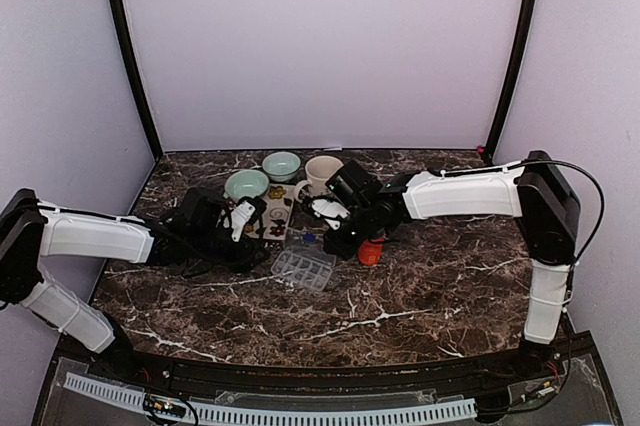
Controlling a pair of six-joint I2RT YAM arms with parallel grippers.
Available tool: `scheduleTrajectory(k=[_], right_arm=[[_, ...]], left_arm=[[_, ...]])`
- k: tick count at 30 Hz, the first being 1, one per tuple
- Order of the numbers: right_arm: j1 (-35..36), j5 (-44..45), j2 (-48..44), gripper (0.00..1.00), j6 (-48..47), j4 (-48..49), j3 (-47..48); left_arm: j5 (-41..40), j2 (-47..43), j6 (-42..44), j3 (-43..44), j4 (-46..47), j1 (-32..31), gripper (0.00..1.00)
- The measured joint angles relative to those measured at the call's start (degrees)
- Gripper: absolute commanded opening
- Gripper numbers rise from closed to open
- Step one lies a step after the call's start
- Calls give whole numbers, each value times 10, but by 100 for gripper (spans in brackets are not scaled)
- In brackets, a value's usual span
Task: Sort the pills into containers
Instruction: Place the pill container at the center of the board.
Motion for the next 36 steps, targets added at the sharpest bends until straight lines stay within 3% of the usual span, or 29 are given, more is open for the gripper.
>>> scheduleTrajectory(k=[3, 9, 36], right_arm=[[0, 1, 2, 48, -3, 0, 3], [0, 4, 2, 58, -2, 1, 4], [20, 52, -49, 61, 10, 0, 10]], left_arm=[[2, 5, -1, 0, 0, 0, 49], [2, 6, -3, 2, -1, 0, 49], [-3, -21, -26, 8, -13, 0, 49]])
